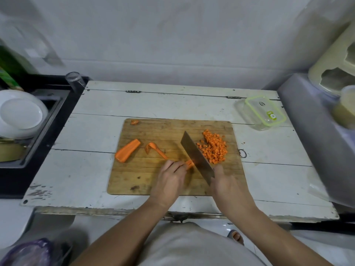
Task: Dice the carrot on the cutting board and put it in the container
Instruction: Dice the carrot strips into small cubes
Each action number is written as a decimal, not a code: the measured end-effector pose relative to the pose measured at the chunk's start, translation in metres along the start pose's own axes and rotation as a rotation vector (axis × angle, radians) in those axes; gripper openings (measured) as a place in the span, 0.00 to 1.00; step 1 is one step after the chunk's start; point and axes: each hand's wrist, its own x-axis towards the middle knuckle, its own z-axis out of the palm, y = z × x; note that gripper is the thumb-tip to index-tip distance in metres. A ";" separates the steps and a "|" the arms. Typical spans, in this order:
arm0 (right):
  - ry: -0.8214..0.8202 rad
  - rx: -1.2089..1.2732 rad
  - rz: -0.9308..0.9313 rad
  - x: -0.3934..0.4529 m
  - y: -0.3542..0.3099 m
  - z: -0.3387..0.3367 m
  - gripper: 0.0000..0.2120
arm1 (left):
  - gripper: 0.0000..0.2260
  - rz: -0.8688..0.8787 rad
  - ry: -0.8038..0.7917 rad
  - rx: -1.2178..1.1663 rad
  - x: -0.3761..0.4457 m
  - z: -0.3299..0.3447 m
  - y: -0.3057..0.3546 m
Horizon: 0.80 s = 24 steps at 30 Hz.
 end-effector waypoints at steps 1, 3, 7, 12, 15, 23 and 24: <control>-0.005 -0.051 -0.017 -0.003 -0.002 0.000 0.09 | 0.12 0.003 -0.007 -0.001 0.000 0.000 0.000; -0.032 -0.131 -0.024 -0.009 -0.008 -0.001 0.11 | 0.12 0.012 -0.007 -0.003 -0.001 0.000 -0.001; -0.084 -0.208 -0.003 -0.013 -0.018 -0.010 0.14 | 0.11 0.001 -0.006 0.002 0.000 0.001 -0.001; -0.096 -0.273 -0.025 -0.005 -0.035 -0.011 0.14 | 0.11 -0.007 0.000 -0.015 0.000 0.004 -0.005; -0.067 -0.183 -0.008 0.014 -0.040 -0.006 0.13 | 0.13 -0.021 -0.014 -0.021 -0.002 0.006 -0.006; -0.311 0.622 0.170 0.004 -0.003 -0.007 0.09 | 0.11 -0.006 0.005 -0.058 -0.001 0.000 -0.003; -0.302 0.656 0.214 0.000 -0.003 -0.003 0.12 | 0.11 -0.011 -0.001 -0.058 -0.001 0.001 -0.003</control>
